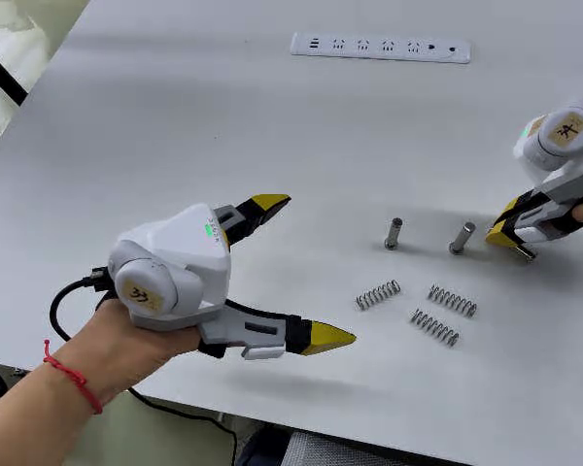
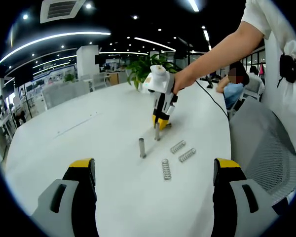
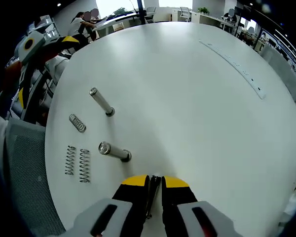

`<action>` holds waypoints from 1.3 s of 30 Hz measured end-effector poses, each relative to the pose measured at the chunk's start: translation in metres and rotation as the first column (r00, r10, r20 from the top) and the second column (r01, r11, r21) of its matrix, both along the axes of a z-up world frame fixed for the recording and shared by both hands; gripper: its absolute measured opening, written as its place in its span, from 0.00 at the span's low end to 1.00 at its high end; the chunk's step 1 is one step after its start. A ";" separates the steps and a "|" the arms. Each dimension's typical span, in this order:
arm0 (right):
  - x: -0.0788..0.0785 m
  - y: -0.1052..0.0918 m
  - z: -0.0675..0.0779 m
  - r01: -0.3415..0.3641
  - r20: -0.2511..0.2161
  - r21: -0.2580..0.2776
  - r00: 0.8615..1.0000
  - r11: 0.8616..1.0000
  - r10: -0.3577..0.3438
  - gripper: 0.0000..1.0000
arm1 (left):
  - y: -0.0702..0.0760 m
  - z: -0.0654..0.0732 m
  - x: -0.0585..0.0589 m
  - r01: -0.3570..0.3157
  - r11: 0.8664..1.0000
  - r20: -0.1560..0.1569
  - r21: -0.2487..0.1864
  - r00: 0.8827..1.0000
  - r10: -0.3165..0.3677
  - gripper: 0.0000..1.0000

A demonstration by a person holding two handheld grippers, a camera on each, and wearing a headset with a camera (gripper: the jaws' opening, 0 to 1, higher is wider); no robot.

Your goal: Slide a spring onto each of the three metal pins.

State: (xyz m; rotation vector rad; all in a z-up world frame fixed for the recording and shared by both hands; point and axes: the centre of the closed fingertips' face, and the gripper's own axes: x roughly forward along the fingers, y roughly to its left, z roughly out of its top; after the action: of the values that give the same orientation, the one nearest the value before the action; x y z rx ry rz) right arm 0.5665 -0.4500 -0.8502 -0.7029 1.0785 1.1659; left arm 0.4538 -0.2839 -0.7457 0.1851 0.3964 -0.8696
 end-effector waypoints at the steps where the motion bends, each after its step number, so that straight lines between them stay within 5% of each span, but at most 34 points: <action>1: 0.000 0.000 0.000 0.000 0.000 0.000 1.000 1.000 0.000 0.07 | 0.000 0.000 0.000 0.000 1.000 0.000 -0.001 1.000 0.000 0.99; 30: 0.003 -0.001 -0.002 0.010 0.003 -0.006 1.000 1.000 -0.010 0.04 | 0.001 0.001 0.000 -0.006 1.000 0.002 -0.002 1.000 0.006 0.99; 39: 0.001 -0.002 0.010 0.012 0.020 0.014 1.000 1.000 -0.012 0.04 | 0.000 0.002 0.000 -0.006 1.000 0.003 -0.003 1.000 0.006 0.99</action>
State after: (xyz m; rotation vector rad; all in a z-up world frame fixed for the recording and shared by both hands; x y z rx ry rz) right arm 0.5675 -0.4525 -0.8399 -0.6947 1.0554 1.1526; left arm 0.4540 -0.2839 -0.7441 0.1826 0.3923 -0.8640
